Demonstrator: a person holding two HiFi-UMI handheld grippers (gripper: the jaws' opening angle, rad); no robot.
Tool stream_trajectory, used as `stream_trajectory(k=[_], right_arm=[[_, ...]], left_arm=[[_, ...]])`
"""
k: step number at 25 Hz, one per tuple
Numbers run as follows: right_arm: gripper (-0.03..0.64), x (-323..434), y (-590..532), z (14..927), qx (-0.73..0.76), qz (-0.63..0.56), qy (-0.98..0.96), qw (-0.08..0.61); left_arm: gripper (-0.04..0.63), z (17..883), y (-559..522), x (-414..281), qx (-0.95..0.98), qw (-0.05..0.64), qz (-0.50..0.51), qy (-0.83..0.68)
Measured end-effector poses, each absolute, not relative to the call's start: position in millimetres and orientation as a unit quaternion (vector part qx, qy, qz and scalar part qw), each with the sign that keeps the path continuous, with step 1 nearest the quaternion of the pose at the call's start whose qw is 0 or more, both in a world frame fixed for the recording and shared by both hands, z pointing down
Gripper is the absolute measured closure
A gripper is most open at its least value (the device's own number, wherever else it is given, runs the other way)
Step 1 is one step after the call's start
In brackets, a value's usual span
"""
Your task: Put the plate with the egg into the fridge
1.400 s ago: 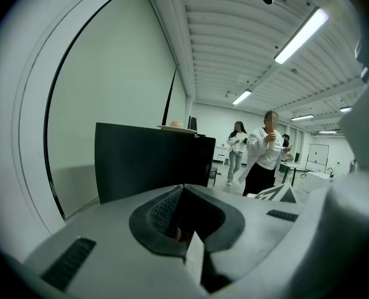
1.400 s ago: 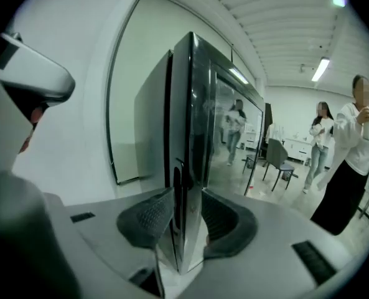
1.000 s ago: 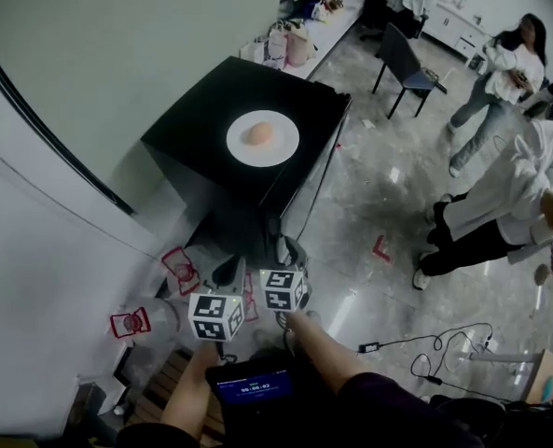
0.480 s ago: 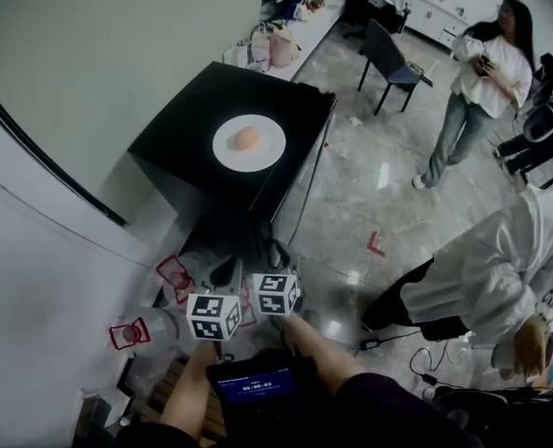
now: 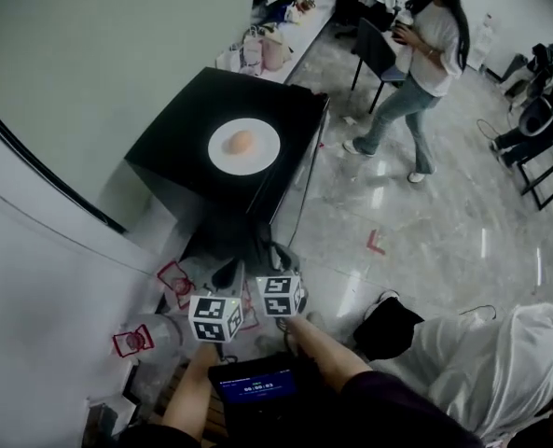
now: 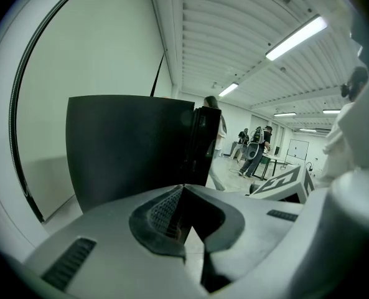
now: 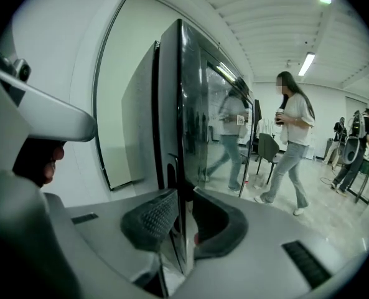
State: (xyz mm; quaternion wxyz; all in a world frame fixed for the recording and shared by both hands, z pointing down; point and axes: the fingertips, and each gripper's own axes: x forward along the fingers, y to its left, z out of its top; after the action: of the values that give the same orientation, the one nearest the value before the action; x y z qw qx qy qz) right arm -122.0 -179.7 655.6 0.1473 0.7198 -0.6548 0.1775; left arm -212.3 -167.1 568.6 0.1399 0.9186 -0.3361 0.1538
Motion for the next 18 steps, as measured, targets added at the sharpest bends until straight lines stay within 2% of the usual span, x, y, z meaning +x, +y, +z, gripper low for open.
stream_trajectory(k=[18], right_arm=[[0.548,-121.1,-175.3,645.6,0.723,0.185,-0.655,0.119]], left_arm=[[0.588,570.0,-175.6,-208.3,0.924,0.130,0.163,-0.320]])
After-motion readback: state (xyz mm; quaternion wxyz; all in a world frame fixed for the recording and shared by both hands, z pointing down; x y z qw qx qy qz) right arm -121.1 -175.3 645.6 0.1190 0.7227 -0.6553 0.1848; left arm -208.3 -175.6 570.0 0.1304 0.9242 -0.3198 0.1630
